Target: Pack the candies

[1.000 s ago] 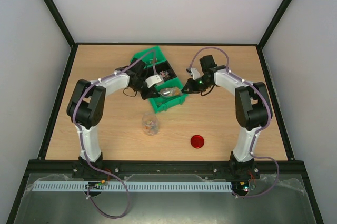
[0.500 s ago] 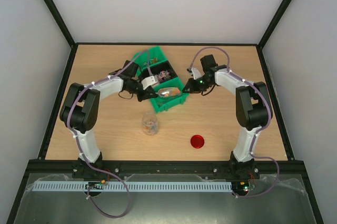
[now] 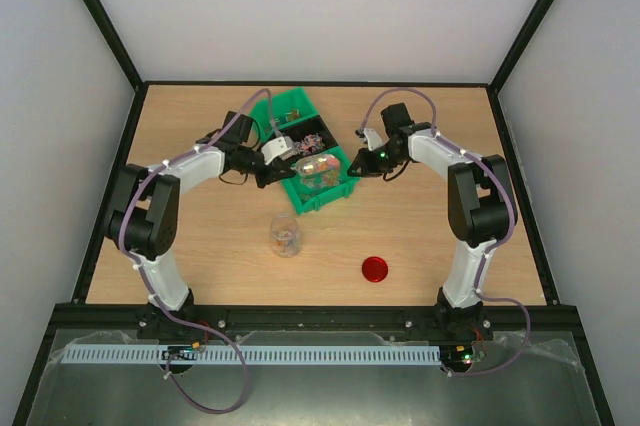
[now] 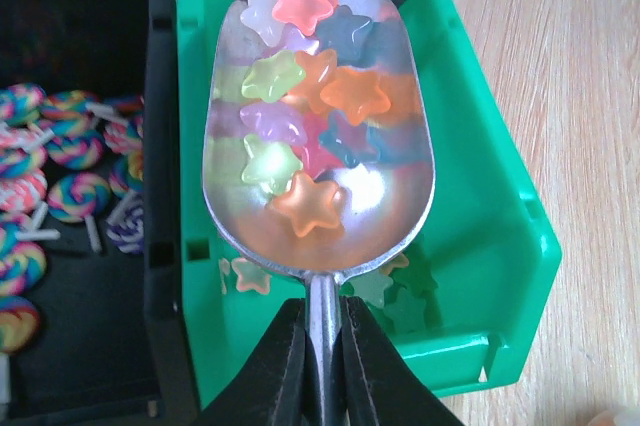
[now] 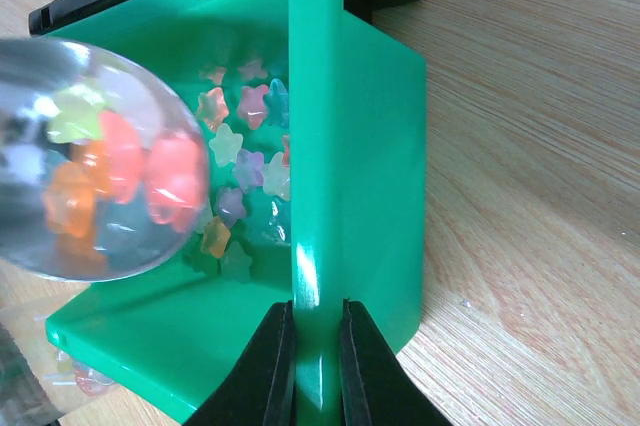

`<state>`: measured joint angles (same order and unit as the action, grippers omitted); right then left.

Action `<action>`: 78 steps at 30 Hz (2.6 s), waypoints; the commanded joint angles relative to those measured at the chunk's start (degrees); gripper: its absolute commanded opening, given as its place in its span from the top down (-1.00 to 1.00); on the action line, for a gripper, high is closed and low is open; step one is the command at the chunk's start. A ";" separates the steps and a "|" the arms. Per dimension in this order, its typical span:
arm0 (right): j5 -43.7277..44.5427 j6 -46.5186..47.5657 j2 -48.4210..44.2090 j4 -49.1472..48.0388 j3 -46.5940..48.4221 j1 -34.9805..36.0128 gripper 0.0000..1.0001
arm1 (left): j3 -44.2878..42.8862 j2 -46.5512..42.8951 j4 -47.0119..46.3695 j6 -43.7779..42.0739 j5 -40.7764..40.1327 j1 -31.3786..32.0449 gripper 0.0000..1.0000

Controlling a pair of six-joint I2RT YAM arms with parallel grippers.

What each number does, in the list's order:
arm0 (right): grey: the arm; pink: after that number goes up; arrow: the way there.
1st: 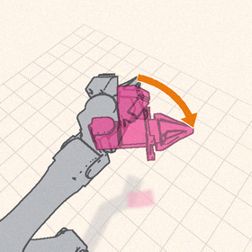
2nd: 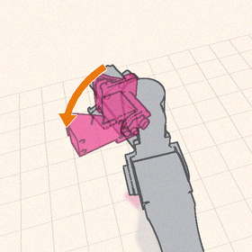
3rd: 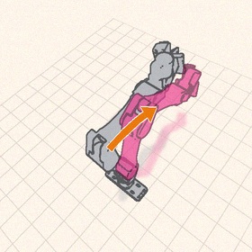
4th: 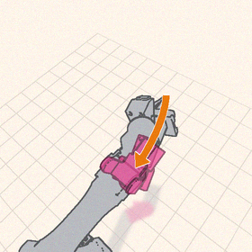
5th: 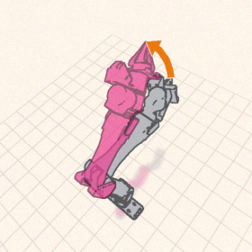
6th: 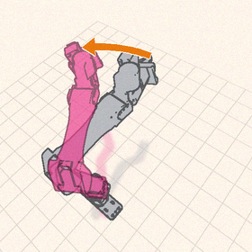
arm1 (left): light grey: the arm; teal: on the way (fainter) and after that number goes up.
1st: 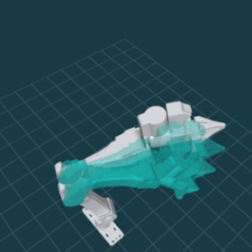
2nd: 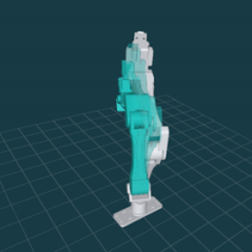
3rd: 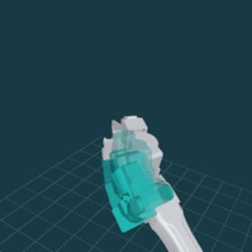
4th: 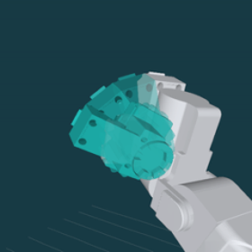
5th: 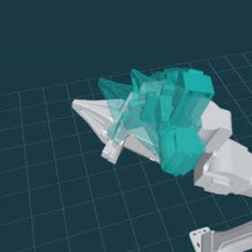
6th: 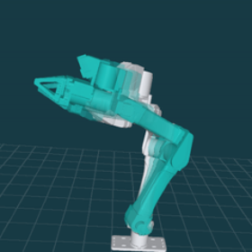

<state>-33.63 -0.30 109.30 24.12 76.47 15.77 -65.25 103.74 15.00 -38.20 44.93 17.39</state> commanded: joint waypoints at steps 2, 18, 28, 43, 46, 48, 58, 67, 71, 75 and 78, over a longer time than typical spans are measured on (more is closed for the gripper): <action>0.68 0.89 1.06 1.47 2.28 -0.61 0.97 | -1.17 -2.15 -0.45 -2.26 0.24 0.12 0.96; 1.05 1.32 1.04 1.61 2.36 -0.58 0.97 | 4.56 -6.03 -9.93 5.53 7.49 -2.05 0.96; 1.29 1.61 0.89 1.63 2.24 -0.60 0.97 | 5.14 -10.41 -5.53 1.40 5.88 -2.96 0.96; 2.23 2.77 0.58 2.32 3.50 -0.56 0.46 | -1.39 -16.72 30.78 -25.35 6.92 -16.52 0.96; 2.03 3.35 0.56 2.91 3.92 -0.62 0.25 | -2.65 -17.57 36.15 -29.60 7.24 -19.56 0.96; 2.21 3.43 0.33 3.01 3.89 -0.58 0.13 | -3.55 -18.54 39.66 -32.42 7.67 -21.81 0.96; 3.79 4.49 -0.74 3.98 4.70 -0.59 -0.68 | -5.34 -22.27 56.46 -47.77 7.21 -28.26 0.96; 3.83 4.87 -1.31 4.16 5.82 -0.65 -0.97 | -1.63 -29.78 59.35 -52.15 5.24 -28.56 0.96; 3.92 4.78 -1.93 4.05 5.16 -0.59 -0.97 | 0.45 -33.32 59.35 -54.26 3.57 -28.33 0.96; 3.92 4.78 -2.21 4.26 4.83 -0.60 -0.97 | 2.44 -35.90 59.33 -56.35 1.33 -26.58 0.96; 3.88 4.78 -2.49 4.21 4.64 -0.64 -0.97 | 3.51 -37.69 59.33 -57.30 0.53 -25.43 0.96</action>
<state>-29.67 4.08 109.40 25.67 81.17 15.38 -63.24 68.47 72.82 -91.22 45.28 -9.32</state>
